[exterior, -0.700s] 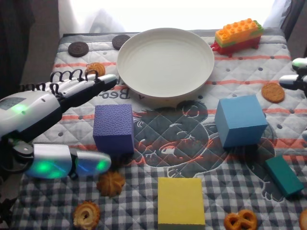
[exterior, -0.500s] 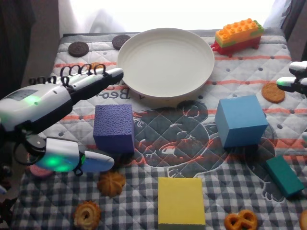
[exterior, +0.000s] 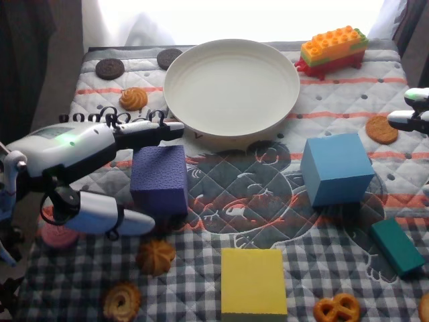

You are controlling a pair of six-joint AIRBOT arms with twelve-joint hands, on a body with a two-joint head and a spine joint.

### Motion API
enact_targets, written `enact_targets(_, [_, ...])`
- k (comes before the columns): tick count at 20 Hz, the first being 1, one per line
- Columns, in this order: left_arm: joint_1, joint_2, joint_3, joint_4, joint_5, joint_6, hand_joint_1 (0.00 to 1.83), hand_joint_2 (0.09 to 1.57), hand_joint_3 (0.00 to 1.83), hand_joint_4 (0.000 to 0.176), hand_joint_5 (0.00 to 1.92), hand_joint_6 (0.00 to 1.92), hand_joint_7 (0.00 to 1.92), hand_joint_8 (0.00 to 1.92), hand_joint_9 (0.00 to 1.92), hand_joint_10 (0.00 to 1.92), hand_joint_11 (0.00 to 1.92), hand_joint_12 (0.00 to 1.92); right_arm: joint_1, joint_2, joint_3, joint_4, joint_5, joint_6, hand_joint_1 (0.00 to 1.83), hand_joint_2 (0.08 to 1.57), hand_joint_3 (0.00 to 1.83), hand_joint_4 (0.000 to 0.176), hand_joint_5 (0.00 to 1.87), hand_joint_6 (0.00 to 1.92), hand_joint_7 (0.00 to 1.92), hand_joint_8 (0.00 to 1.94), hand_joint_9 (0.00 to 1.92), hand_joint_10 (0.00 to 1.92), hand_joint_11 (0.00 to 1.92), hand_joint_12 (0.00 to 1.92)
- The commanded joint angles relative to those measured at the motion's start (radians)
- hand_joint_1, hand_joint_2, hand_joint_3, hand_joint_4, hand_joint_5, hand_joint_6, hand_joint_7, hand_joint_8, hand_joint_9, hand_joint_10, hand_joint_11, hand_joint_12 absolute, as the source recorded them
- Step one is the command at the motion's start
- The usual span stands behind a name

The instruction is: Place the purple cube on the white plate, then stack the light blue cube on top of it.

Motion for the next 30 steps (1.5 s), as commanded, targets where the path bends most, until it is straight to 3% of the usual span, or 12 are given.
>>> enact_targets(1, [-0.01, -0.004, 0.004, 0.009, -0.104, -0.003, 0.97, 1.0, 0.0, 0.136, 0.5, 0.02, 0.66, 0.05, 0.47, 0.05, 0.0, 0.71, 0.004, 0.003, 0.0, 0.022, 0.117, -0.001, 0.44, 1.22, 0.0, 0.08, 0.37, 0.0, 0.22, 0.0, 0.33, 0.01, 0.16, 0.74])
enact_targets(2, [-0.015, -0.007, 0.009, 0.009, -0.097, -0.003, 1.0, 1.03, 0.0, 0.072, 0.78, 0.05, 0.82, 0.11, 0.64, 0.09, 0.01, 0.88, 0.004, 0.003, 0.0, 0.022, 0.117, -0.001, 0.46, 1.22, 0.0, 0.078, 0.37, 0.0, 0.22, 0.0, 0.35, 0.01, 0.17, 0.75])
enact_targets(3, [-0.027, -0.016, 0.019, 0.009, -0.084, -0.003, 1.17, 1.11, 0.01, 0.0, 1.03, 0.56, 0.84, 1.06, 0.72, 0.13, 0.0, 1.02, 0.004, 0.003, 0.0, 0.022, 0.117, -0.001, 0.47, 1.22, 0.0, 0.072, 0.38, 0.0, 0.22, 0.0, 0.33, 0.0, 0.14, 0.74])
enact_targets(4, [-0.037, -0.027, 0.031, 0.009, -0.068, -0.003, 1.22, 1.14, 0.0, 0.0, 1.08, 0.61, 0.78, 1.4, 0.73, 0.38, 0.03, 1.02, 0.003, 0.003, 0.0, 0.022, 0.117, -0.001, 0.47, 1.22, 0.0, 0.082, 0.38, 0.0, 0.22, 0.0, 0.31, 0.0, 0.11, 0.73])
enact_targets(7, [-0.048, -0.039, 0.042, 0.009, -0.057, -0.003, 1.24, 1.15, 0.0, 0.0, 1.0, 0.74, 0.85, 1.41, 0.61, 0.99, 0.08, 1.22, 0.003, 0.0, 0.001, 0.022, 0.117, -0.001, 0.47, 1.22, 0.0, 0.095, 0.38, 0.0, 0.22, 0.0, 0.31, 0.01, 0.14, 0.73])
enact_targets(13, [-0.076, -0.072, 0.061, -0.03, -0.141, -0.004, 1.25, 1.13, 0.0, 0.0, 1.02, 0.67, 0.91, 1.35, 0.68, 1.35, 0.34, 1.71, 0.0, -0.006, 0.003, 0.023, 0.117, -0.001, 0.42, 1.25, 0.0, 0.089, 0.37, 0.0, 0.21, 0.0, 0.35, 0.0, 0.16, 0.78])
enact_targets(14, [-0.102, -0.073, 0.07, -0.03, -0.15, -0.004, 1.25, 1.11, 0.0, 0.0, 1.04, 0.71, 0.99, 1.17, 0.75, 1.05, 0.3, 1.61, 0.0, -0.006, 0.003, 0.023, 0.117, -0.001, 0.42, 1.26, 0.0, 0.087, 0.37, 0.0, 0.22, 0.0, 0.35, 0.0, 0.14, 0.83])
enact_targets(18, [-0.202, -0.103, 0.123, -0.018, -0.137, -0.004, 1.27, 1.1, 0.0, 0.0, 1.07, 0.61, 0.99, 1.21, 0.71, 1.13, 0.23, 1.67, 0.0, -0.007, 0.004, 0.023, 0.117, -0.001, 0.44, 1.26, 0.0, 0.086, 0.38, 0.0, 0.22, 0.0, 0.32, 0.0, 0.11, 0.82])
enact_targets(21, [-0.286, -0.144, 0.181, -0.015, -0.089, -0.004, 1.26, 1.12, 0.0, 0.0, 1.05, 0.61, 0.95, 1.3, 0.65, 1.42, 0.34, 1.89, 0.001, -0.011, 0.007, 0.023, 0.117, -0.001, 0.45, 1.25, 0.0, 0.093, 0.38, 0.0, 0.24, 0.01, 0.36, 0.01, 0.14, 0.83])
enact_targets(22, [-0.314, -0.16, 0.205, -0.015, -0.065, -0.004, 1.18, 1.08, 0.0, 0.0, 1.05, 0.84, 0.81, 1.57, 0.63, 1.84, 0.41, 1.92, 0.001, -0.014, 0.008, 0.023, 0.117, 0.0, 0.49, 1.24, 0.0, 0.092, 0.37, 0.0, 0.22, 0.0, 0.35, 0.01, 0.15, 0.84])
enact_targets(26, [-0.374, -0.218, 0.278, -0.023, -0.01, -0.004, 1.25, 1.13, 0.0, 0.0, 1.01, 0.66, 0.92, 1.35, 0.7, 1.44, 0.38, 1.8, 0.002, -0.019, 0.012, 0.023, 0.117, 0.001, 0.53, 1.24, 0.0, 0.072, 0.38, 0.0, 0.23, 0.0, 0.33, 0.0, 0.13, 0.75])
enact_targets(30, [-0.411, -0.304, 0.38, -0.057, 0.052, -0.004, 1.17, 1.09, 0.0, 0.0, 1.04, 0.86, 0.94, 1.19, 0.74, 1.53, 0.4, 1.82, 0.006, -0.029, 0.019, 0.023, 0.117, 0.002, 0.54, 1.24, 0.0, 0.066, 0.38, 0.0, 0.24, 0.0, 0.29, 0.0, 0.1, 0.63])
